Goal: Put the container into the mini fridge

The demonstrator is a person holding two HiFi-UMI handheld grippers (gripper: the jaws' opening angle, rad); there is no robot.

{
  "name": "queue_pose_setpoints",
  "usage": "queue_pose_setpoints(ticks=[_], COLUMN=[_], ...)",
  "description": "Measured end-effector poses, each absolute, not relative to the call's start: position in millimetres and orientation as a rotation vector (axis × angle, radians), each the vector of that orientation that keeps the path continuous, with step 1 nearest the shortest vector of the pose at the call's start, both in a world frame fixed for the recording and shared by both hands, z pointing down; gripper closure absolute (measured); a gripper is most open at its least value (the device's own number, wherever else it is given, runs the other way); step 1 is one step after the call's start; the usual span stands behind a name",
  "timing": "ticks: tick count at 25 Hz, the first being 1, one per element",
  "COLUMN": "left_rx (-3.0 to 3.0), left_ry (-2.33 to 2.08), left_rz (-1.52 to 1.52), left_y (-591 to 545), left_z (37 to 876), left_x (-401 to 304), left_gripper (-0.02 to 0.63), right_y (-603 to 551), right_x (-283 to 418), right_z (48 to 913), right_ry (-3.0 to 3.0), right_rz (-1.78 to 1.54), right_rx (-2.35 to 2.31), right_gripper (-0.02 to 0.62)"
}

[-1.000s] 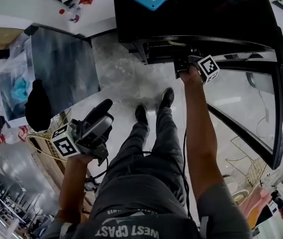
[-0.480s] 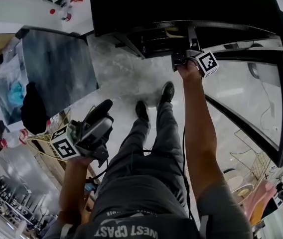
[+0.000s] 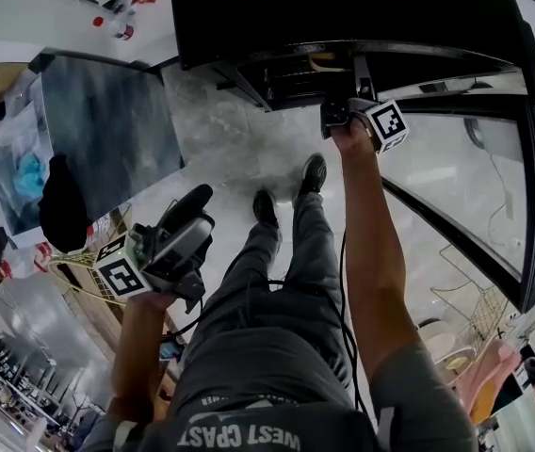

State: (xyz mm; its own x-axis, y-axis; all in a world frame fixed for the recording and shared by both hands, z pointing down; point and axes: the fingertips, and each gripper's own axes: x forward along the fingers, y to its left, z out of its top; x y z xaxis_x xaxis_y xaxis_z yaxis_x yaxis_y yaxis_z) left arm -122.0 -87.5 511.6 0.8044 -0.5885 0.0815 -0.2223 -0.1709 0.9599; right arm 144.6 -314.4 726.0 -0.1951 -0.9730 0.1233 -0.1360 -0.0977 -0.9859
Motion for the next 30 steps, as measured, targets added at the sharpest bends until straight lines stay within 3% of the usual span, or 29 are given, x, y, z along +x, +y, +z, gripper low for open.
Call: queue_pose_setpoints(ticks=[8, 20, 21, 23, 26, 30], left_rx=[1.801, 1.895, 1.905, 1.93, 1.977, 2.037], left_ry=[-0.641, -0.647, -0.65, -0.667, -0.698, -0.721], left_rz=[-0.414, -0.447, -0.448, -0.448, -0.437, -0.428], left_y=[-98.4, -111.9, -113.5, -115.1, -115.7, -116.6], left_z=[485.1, 434.8, 429.4, 418.9, 405.0, 385.4], left_x=[-123.1, -126.7, -129.5, -136.7, -145.4, -153.5], left_gripper=[0.219, 0.219, 0.219, 0.219, 0.221, 0.263], right_y=[-286.6, -256.6, -253.4, -247.9, -239.4, -217.8], right_x=[152.3, 138.7, 135.6, 128.8, 117.2, 104.7], right_z=[708.2, 600.7, 588.7, 564.7, 525.2, 476.0], right_ry=[1.451, 1.73, 1.765, 1.834, 1.928, 2.094], right_rz=[-1.401, -1.391, -1.376, -1.333, -1.268, -1.179], right_rx=[-1.305, -1.258, -1.247, -1.229, -1.174, -1.166], right_gripper=[0.132, 0.14, 0.167, 0.493, 0.551, 0.568])
